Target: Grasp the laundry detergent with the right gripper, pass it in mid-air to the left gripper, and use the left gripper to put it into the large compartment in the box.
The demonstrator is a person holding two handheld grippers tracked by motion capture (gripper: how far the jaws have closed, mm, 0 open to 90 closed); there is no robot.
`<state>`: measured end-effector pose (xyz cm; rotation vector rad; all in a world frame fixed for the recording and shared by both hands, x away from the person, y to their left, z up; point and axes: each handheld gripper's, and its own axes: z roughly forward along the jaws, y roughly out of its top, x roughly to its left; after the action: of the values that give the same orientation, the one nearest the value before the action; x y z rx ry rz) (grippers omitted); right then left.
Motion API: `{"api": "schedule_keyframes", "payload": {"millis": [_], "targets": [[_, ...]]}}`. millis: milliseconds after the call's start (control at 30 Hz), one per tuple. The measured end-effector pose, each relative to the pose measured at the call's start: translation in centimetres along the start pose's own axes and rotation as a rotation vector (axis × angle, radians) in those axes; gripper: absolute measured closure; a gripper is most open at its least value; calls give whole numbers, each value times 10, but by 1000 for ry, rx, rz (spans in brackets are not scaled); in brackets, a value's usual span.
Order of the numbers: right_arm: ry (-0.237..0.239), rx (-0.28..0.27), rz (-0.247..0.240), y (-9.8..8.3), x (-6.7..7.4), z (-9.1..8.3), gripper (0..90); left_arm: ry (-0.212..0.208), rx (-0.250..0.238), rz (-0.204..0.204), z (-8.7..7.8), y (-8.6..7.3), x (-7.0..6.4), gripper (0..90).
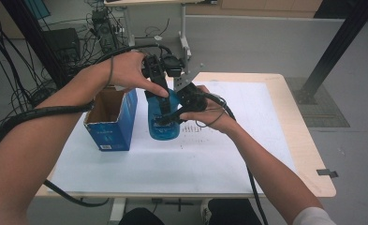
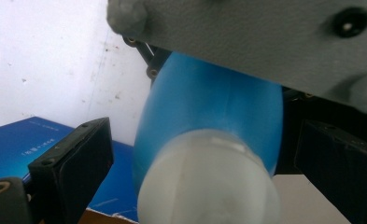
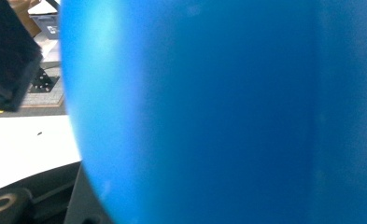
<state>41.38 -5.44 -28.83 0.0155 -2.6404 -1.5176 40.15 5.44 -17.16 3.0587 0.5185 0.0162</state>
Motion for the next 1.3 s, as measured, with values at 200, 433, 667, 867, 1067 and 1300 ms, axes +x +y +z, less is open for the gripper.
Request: {"api": "schedule_keyframes", "payload": {"millis": [200, 433, 667, 867, 1067, 1300], "targets": [[5, -2, -6, 2, 1, -1, 435, 2, 6, 10, 2, 2, -1, 51], [7, -10, -11, 4, 2, -2, 435, 7, 4, 15, 1, 4, -2, 53], [9, -11, -12, 4, 2, -2, 435, 10, 5, 14, 2, 3, -2, 53], [5, -11, -8, 3, 1, -2, 435, 12, 13, 15, 2, 3, -1, 55], [4, -16, -11, 4, 1, -3, 435, 11, 6, 17, 2, 4, -1, 57], [3, -16, -12, 3, 1, -3, 435, 15, 12, 17, 2, 4, -1, 58]]}}
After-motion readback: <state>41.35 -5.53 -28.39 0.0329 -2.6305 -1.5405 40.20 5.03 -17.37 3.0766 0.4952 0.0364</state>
